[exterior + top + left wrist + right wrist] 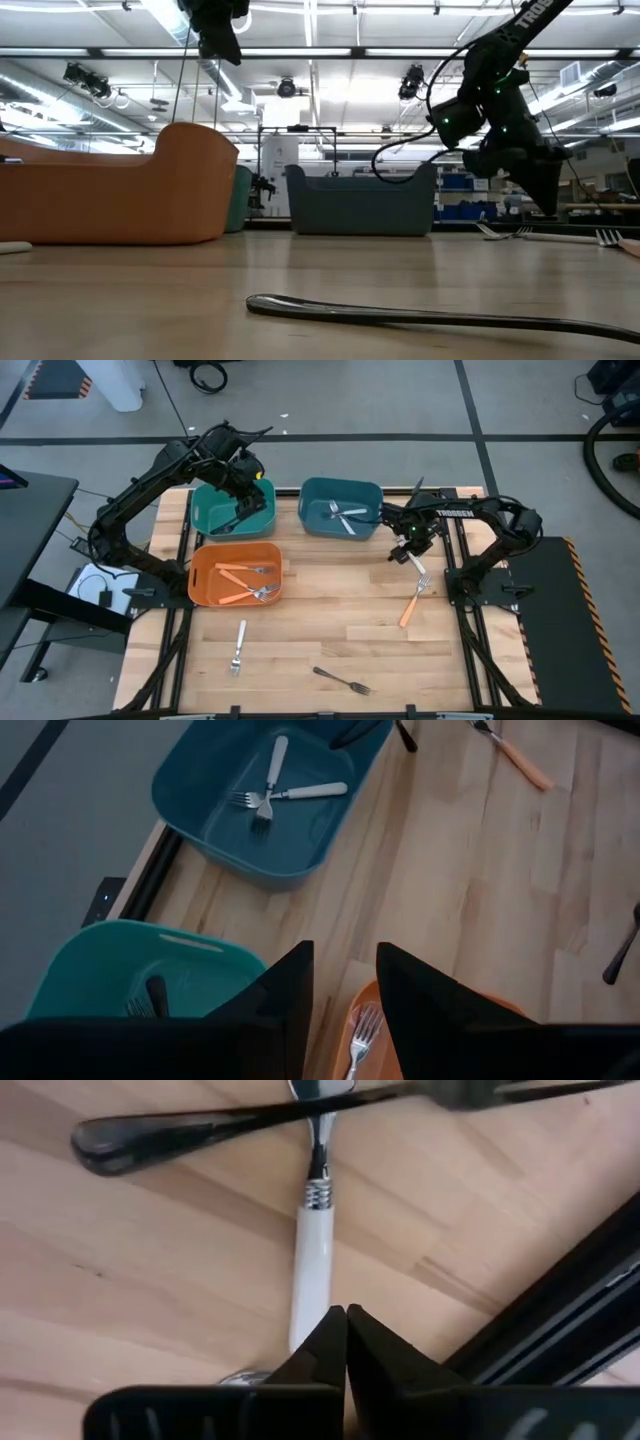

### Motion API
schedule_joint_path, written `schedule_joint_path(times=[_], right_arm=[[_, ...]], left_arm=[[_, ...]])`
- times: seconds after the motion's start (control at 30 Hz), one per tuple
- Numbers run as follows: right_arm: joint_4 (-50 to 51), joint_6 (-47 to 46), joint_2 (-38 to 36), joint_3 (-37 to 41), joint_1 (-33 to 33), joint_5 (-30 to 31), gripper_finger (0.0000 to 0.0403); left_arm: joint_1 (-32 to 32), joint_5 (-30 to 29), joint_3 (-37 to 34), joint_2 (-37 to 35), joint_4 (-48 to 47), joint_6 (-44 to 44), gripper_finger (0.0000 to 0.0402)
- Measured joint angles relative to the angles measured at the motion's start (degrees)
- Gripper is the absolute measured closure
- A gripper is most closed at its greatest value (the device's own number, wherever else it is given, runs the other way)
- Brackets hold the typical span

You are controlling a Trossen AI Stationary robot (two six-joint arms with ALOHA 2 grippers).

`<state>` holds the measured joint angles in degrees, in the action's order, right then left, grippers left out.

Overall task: Sort silverware by color (type)
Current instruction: Put the white fork into the blue bin

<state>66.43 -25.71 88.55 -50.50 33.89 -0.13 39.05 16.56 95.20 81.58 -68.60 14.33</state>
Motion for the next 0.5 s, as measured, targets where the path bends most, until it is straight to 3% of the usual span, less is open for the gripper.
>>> schedule_joint_path(times=[0.2,0.5], right_arm=[[-0.3,1.9,-1.7,-0.1,-0.2,-3.0,0.0376],[-1.2,-0.1,-12.5,-0.1,-0.2,-3.2,0.0396]], left_arm=[[0.0,0.0,0.0,0.0,0.0,-0.2,0.0280],[0.0,0.0,0.0,0.0,0.0,-0.2,0.0280]])
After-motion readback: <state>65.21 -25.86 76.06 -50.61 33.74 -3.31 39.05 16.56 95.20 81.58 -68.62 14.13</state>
